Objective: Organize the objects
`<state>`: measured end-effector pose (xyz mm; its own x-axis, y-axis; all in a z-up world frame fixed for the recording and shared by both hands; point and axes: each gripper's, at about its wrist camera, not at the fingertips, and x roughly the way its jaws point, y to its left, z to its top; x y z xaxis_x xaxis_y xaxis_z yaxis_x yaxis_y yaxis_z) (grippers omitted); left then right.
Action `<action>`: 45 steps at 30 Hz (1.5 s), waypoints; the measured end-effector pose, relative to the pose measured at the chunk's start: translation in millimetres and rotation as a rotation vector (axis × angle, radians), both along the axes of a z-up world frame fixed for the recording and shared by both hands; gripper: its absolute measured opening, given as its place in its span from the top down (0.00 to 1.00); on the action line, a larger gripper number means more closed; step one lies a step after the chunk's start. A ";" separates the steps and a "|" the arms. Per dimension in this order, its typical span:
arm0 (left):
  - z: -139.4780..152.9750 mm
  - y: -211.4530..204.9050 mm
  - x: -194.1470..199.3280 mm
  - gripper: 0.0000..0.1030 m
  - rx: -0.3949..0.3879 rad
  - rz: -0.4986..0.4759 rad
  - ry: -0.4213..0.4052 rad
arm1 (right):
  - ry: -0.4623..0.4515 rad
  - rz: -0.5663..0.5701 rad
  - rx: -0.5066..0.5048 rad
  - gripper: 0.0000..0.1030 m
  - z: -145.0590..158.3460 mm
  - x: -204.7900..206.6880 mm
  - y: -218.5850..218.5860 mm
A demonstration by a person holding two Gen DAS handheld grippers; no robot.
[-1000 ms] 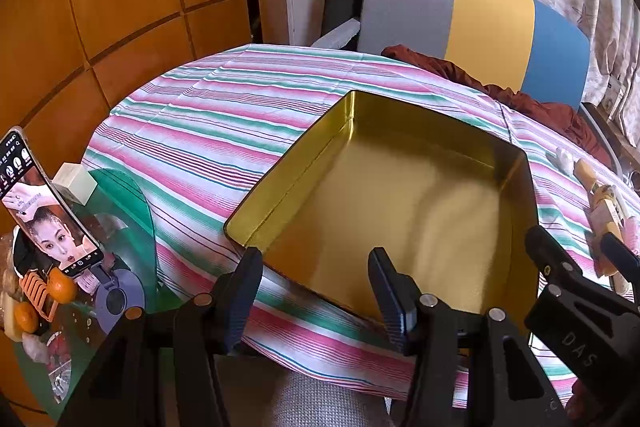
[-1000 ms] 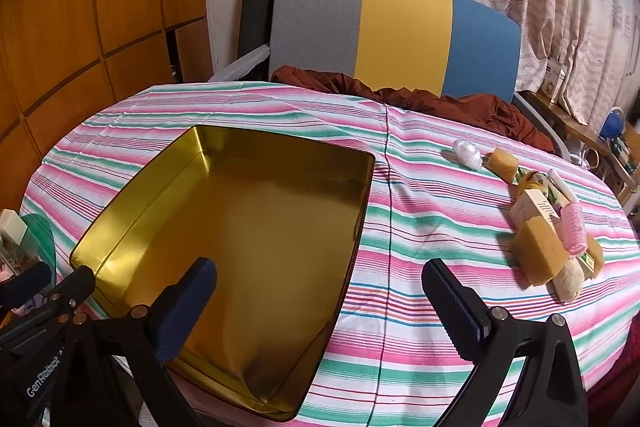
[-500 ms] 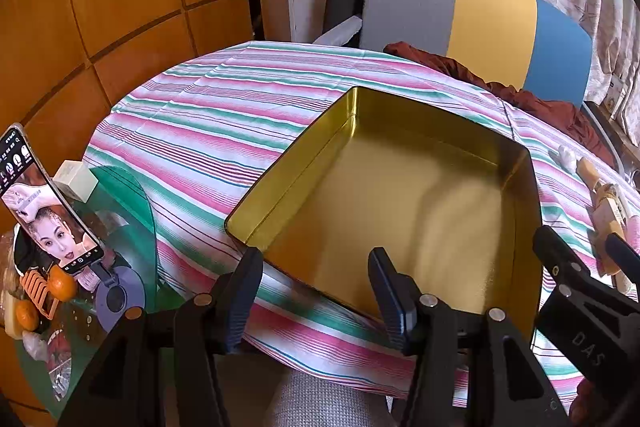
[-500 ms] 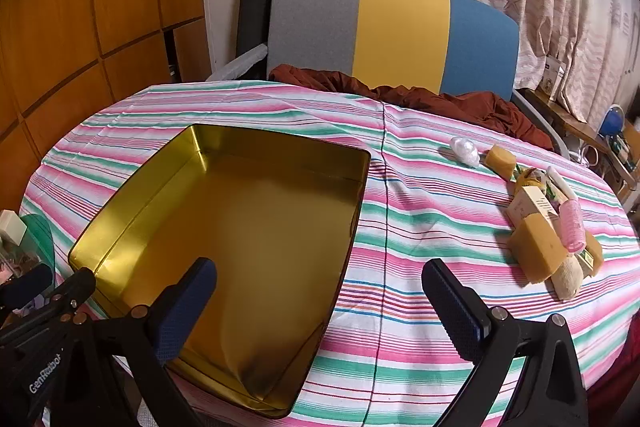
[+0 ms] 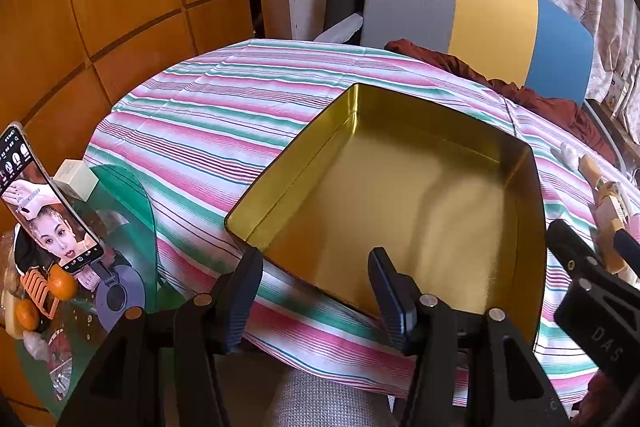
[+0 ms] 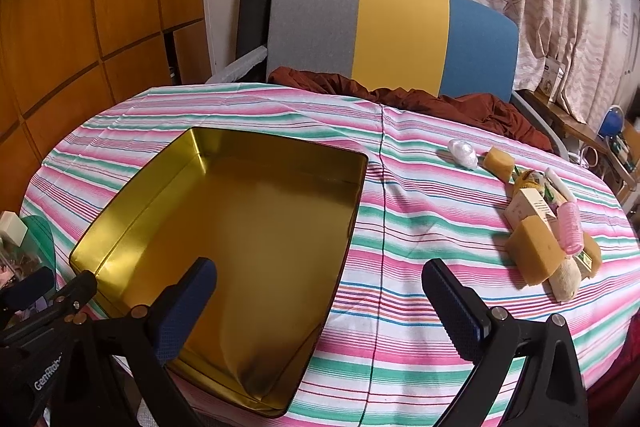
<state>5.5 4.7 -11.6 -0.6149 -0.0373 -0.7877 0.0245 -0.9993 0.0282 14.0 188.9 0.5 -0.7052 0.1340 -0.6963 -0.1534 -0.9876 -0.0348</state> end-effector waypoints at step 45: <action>-14.6 181.3 54.6 0.46 0.133 -0.509 -0.089 | -0.156 0.006 -0.112 0.47 -90.2 37.5 339.2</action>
